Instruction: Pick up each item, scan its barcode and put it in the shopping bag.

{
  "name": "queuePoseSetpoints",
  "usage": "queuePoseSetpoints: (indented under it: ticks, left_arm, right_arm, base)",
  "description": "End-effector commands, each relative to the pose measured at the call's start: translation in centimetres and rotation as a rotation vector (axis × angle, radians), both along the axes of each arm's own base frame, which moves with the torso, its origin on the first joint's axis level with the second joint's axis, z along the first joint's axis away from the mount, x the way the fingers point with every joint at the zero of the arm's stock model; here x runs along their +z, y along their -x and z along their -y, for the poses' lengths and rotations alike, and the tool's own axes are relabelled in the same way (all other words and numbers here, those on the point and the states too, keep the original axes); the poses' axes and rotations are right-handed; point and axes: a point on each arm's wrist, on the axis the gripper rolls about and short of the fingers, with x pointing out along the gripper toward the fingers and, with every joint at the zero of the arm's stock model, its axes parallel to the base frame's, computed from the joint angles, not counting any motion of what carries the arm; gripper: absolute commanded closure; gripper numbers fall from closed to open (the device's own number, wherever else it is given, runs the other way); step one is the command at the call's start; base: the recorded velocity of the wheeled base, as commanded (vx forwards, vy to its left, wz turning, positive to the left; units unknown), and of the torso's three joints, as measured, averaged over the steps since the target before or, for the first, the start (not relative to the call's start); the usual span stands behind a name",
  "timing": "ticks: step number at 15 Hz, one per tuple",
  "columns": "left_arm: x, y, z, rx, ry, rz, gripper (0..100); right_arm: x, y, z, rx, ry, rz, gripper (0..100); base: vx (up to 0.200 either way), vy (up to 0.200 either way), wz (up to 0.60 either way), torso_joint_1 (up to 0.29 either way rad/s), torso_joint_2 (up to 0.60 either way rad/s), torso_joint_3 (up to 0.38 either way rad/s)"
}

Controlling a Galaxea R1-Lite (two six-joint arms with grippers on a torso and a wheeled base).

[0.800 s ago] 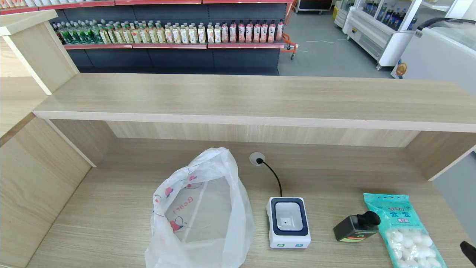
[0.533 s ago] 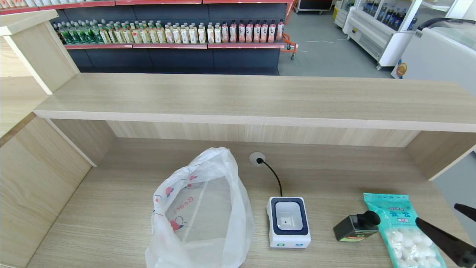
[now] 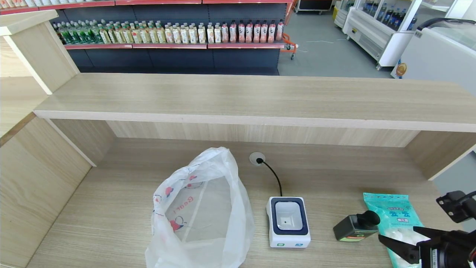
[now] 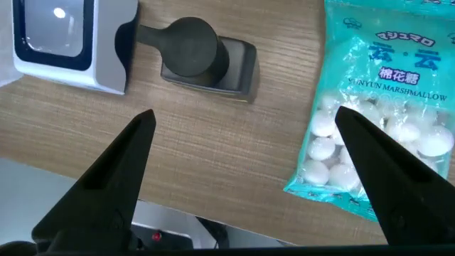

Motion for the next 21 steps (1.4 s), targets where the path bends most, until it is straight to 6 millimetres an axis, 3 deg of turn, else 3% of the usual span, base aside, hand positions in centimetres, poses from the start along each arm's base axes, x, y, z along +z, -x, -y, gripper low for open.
queuePoseSetpoints:
  ticks: [1,7,21]
  left_arm:
    - [0.0,0.0,0.0,0.001,0.0,0.0,0]
    - [0.0,0.0,0.0,-0.001,0.0,0.0,0]
    - [0.0,0.0,0.0,0.001,0.0,0.0,0]
  right_arm:
    - [-1.4,-1.7,-0.2,0.023,0.005,-0.088,0]
    - [-3.8,-4.5,-0.6,0.238,-0.022,-0.098,0]
    - [-7.8,-9.6,-1.1,0.39,-0.053,0.023,0]
  base:
    - [0.0,0.0,0.0,0.0,0.0,0.0]
    - [0.0,0.0,0.0,0.0,0.0,0.0]
    - [0.0,0.0,0.0,0.0,0.0,0.0]
